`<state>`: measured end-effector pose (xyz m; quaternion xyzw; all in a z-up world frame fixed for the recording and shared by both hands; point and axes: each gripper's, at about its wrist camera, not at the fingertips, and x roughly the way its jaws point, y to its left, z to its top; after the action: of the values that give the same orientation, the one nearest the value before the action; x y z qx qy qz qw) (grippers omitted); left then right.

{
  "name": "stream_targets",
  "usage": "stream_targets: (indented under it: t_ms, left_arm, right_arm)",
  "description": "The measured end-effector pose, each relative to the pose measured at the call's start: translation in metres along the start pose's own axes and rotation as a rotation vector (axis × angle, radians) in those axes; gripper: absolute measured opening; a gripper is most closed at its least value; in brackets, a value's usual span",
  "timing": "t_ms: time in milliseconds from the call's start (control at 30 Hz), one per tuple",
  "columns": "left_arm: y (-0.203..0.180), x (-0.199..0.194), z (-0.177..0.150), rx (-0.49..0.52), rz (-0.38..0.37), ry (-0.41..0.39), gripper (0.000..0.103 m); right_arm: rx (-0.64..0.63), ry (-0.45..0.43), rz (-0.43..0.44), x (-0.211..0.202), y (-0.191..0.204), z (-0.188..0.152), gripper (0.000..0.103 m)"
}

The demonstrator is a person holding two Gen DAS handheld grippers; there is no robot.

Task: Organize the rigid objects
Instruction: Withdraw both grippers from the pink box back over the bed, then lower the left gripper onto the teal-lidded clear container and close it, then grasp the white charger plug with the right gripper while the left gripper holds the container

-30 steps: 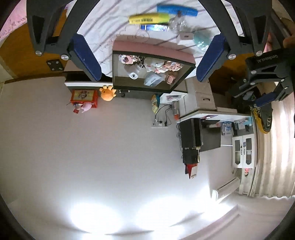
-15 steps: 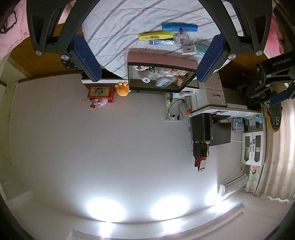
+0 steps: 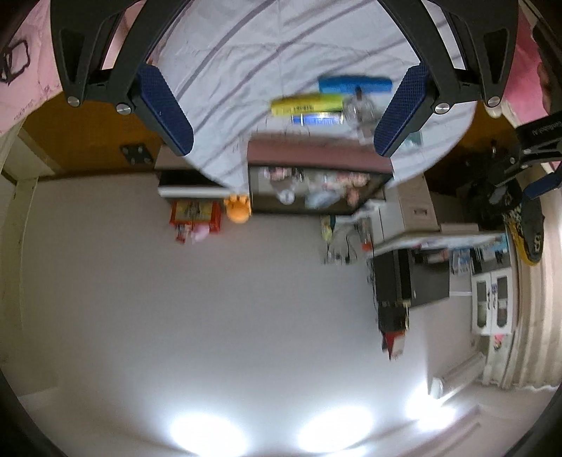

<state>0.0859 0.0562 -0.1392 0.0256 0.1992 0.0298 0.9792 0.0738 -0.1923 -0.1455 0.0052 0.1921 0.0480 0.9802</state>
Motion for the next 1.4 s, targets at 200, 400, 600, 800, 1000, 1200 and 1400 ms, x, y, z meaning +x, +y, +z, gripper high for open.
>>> stream_targets:
  t_ms: [200, 400, 600, 800, 1000, 1200, 1400]
  left_arm:
    - [0.002, 0.052, -0.029, 0.001, -0.037, 0.154, 0.103]
    - [-0.009, 0.102, -0.041, -0.002, -0.086, 0.261, 0.103]
    - [-0.029, 0.156, -0.049, 0.059, -0.104, 0.382, 0.103]
    - [-0.041, 0.193, -0.051, 0.085, -0.108, 0.45, 0.103]
    - [-0.035, 0.2, -0.046, 0.018, -0.187, 0.452, 0.075]
    - [-0.023, 0.181, -0.051, 0.033, -0.164, 0.437, 0.075]
    - [-0.005, 0.163, -0.061, 0.009, -0.148, 0.434, 0.075]
  right_arm:
    - [0.018, 0.135, 0.021, 0.043, -0.003, -0.026, 0.103]
    - [0.022, 0.216, 0.024, 0.072, -0.008, -0.04, 0.103]
    - [0.037, 0.272, 0.021, 0.101, -0.018, -0.043, 0.103]
    - [0.044, 0.307, 0.032, 0.123, -0.021, -0.042, 0.103]
    - [0.024, 0.323, 0.044, 0.136, -0.013, -0.036, 0.103]
    - [-0.039, 0.334, 0.076, 0.148, 0.016, -0.022, 0.103]
    - [-0.146, 0.386, 0.133, 0.178, 0.066, -0.011, 0.103]
